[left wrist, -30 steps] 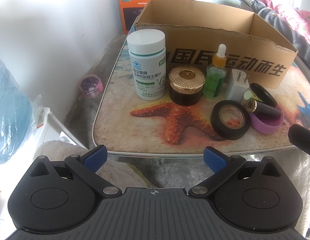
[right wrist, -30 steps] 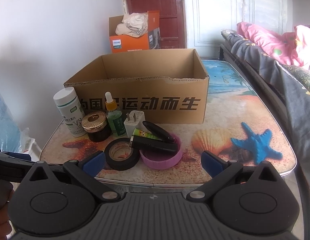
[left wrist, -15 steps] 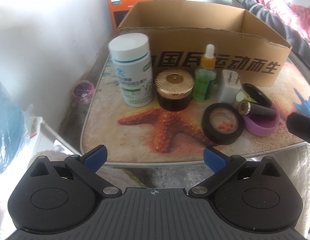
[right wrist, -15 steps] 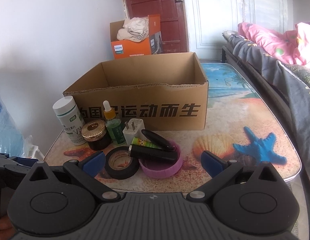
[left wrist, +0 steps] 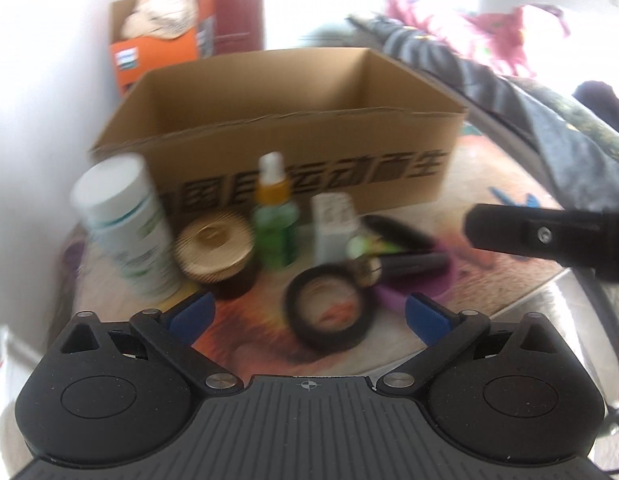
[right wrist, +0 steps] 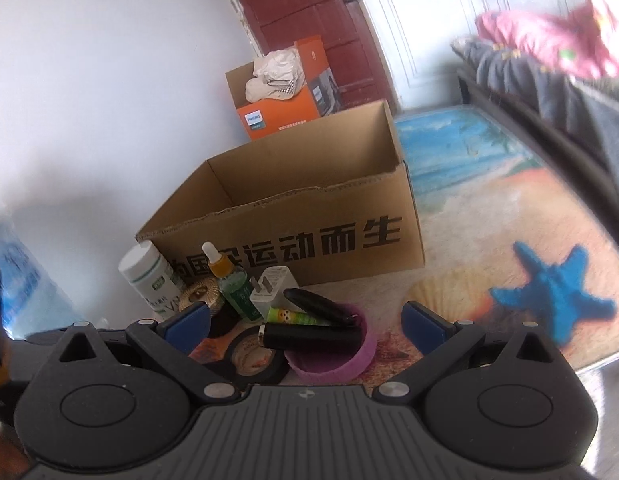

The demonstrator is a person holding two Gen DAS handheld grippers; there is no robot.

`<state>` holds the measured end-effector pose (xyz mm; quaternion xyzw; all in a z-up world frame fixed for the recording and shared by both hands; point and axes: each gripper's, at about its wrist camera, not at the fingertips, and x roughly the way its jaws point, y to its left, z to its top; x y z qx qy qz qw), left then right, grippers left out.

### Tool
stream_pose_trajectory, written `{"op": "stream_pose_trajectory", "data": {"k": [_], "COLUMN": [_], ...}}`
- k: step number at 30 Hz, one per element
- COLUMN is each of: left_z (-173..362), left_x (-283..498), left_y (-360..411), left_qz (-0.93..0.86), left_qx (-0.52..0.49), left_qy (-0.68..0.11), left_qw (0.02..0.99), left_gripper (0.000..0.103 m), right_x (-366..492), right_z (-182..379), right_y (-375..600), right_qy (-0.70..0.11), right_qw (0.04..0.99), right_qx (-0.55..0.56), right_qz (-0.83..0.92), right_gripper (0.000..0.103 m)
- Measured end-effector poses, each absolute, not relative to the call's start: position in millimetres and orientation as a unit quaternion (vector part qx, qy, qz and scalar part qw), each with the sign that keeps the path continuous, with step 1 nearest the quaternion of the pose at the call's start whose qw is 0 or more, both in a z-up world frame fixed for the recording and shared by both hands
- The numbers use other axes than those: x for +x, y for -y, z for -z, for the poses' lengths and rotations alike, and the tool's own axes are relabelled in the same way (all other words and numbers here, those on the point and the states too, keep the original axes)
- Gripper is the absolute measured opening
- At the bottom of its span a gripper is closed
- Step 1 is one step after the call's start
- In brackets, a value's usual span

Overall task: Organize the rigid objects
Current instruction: 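Grasp the black cylinder lying on the pink lid with the right gripper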

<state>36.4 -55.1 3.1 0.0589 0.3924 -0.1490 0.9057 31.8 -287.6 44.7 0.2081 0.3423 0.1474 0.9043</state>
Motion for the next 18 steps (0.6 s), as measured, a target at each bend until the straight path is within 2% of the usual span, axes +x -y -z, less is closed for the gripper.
{"op": "stream_pose_trajectory", "data": {"k": [2,4,6,7,9,10,13,15,18], "left_z": [-1.2,0.9,4.5,6.3,9.4,10.9,14.0,16.2,17.8], "left_x": [42.7,48.0,54.9,57.7,63.3,66.3,70.3,73.1,72.9], "left_y": [63.6,71.3,79.3,82.1,85.7,87.4,88.5,88.8,88.2], "left_qz": [0.172,0.188,0.200,0.206,0.213,0.215,0.221,0.230,0.242], "left_qx": [0.066,0.074,0.083,0.087,0.089,0.089,0.084,0.075,0.066], "left_qy": [-0.390,-0.389,-0.393,-0.397,-0.406,-0.409,-0.417,-0.424,-0.433], "left_qw": [0.902,0.899,0.894,0.890,0.884,0.882,0.878,0.873,0.866], "left_gripper": [0.095,0.091,0.075,0.071,0.062,0.060,0.056,0.047,0.040], "right_x": [38.5,45.1,50.7,53.5,60.6,63.8,70.8,74.2,77.8], "right_z": [-37.0,-28.9,-21.1,-17.6,-9.0,-5.1,4.4,8.2,10.7], "right_y": [298.2,306.3,311.2,312.6,314.2,315.0,316.6,316.5,315.3], "right_qy": [-0.353,-0.364,-0.374,-0.381,-0.397,-0.405,-0.421,-0.429,-0.440], "right_qw": [0.886,0.868,0.852,0.843,0.824,0.814,0.794,0.786,0.780], "right_qx": [0.254,0.292,0.320,0.332,0.355,0.365,0.388,0.394,0.395], "right_qz": [-0.159,-0.170,-0.178,-0.183,-0.194,-0.199,-0.206,-0.206,-0.206], "right_gripper": [0.101,0.095,0.088,0.082,0.077,0.072,0.067,0.064,0.059]}}
